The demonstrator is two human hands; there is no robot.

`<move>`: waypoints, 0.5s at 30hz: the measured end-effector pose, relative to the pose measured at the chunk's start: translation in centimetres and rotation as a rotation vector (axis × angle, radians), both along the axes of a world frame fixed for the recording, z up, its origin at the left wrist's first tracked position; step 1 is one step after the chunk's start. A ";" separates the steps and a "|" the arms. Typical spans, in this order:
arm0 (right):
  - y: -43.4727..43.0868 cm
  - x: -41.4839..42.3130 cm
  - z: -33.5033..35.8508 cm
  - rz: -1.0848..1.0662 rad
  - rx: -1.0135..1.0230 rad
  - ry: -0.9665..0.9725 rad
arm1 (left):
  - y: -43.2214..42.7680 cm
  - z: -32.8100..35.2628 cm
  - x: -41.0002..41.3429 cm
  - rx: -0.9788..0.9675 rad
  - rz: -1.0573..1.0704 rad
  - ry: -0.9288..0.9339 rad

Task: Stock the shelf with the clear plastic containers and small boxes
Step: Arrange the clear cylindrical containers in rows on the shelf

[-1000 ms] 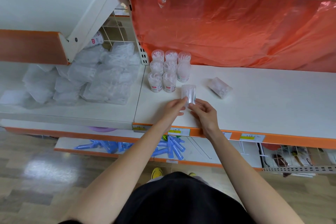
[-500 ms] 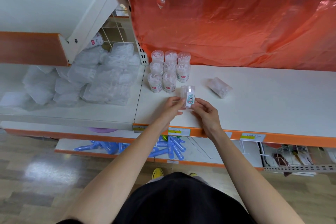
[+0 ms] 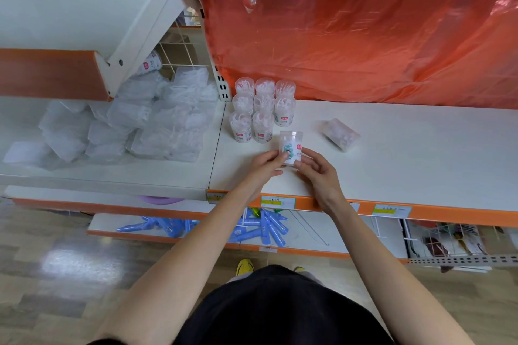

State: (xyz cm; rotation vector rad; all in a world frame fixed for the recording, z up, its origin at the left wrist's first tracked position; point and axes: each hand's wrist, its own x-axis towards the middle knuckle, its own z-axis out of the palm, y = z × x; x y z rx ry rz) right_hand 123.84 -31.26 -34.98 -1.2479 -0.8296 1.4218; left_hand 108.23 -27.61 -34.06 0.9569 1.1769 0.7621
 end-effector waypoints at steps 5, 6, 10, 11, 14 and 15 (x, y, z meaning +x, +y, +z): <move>0.2 0.1 -0.4 0.005 -0.033 -0.031 | 0.2 -0.4 0.0 -0.002 0.037 -0.014; 0.2 0.0 -0.4 0.014 -0.034 -0.037 | 0.2 -0.4 0.1 -0.005 0.041 -0.020; 0.1 -0.3 -0.4 0.041 -0.028 -0.061 | 0.4 -0.3 0.1 -0.021 0.052 -0.033; 0.1 -0.3 -0.5 0.038 -0.032 -0.066 | 0.4 -0.1 0.1 -0.008 0.046 -0.008; 0.3 -0.5 -0.8 0.002 -0.055 -0.101 | 0.2 -0.2 -0.1 0.116 0.054 0.189; 0.3 -0.6 -0.8 -0.019 -0.061 -0.109 | 0.1 -0.4 -0.4 0.195 0.059 0.291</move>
